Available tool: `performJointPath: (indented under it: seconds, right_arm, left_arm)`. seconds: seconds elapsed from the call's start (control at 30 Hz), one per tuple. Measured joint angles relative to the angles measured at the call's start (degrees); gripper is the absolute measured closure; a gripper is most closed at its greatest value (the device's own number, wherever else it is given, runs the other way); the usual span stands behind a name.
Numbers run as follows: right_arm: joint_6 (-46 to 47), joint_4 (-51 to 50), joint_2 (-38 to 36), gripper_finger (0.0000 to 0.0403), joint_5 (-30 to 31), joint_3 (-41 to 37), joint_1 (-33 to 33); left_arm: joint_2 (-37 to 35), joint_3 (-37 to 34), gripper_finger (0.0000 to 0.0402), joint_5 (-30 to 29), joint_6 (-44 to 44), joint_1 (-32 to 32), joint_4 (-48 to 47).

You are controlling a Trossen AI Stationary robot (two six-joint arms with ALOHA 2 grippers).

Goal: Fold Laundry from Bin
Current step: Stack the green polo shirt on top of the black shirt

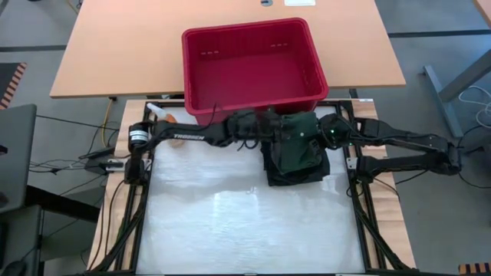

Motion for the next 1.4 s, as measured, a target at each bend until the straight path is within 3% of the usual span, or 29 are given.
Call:
performJointPath:
  seconds: [0.2, 0.37, 0.57, 0.77, 0.93, 1.17, 1.4]
  right_arm:
    - [1.4, 1.2, 0.0, 0.0354, -1.6, 0.0, 0.0]
    - [-0.3, 1.4, -0.2, 0.0334, -1.6, 0.0, -0.1]
    - [-6.8, -1.2, -2.2, 0.0259, -2.7, 2.5, -0.1]
    - [-15.0, -6.4, -4.1, 0.0167, -2.7, 11.0, -0.1]
    - [-21.0, -3.3, -5.6, 0.0139, -2.7, 14.6, -0.1]
    - [-31.2, 10.2, -6.0, 0.0139, -2.9, 6.1, 0.5]
    - [-34.2, 33.3, -8.8, 0.0138, -2.4, -11.3, 0.4]
  left_arm:
    - [6.6, 6.7, 0.0292, 1.5, -0.7, 2.5, -12.9]
    - [6.2, 8.0, 0.0292, -2.0, 0.5, 4.0, -18.9]
    - [5.8, 7.8, 0.0292, -4.7, -3.7, 5.9, -18.2]
    - [5.7, 7.8, 0.0292, -4.9, -7.7, 6.2, -18.6]
    - [5.7, 7.8, 0.0292, -5.0, -8.1, 5.8, -18.7]
    - [5.7, 7.8, 0.0292, -4.9, -12.0, 5.4, -21.0]
    - [5.7, 7.8, 0.0292, -6.3, -14.4, 3.3, -24.6]
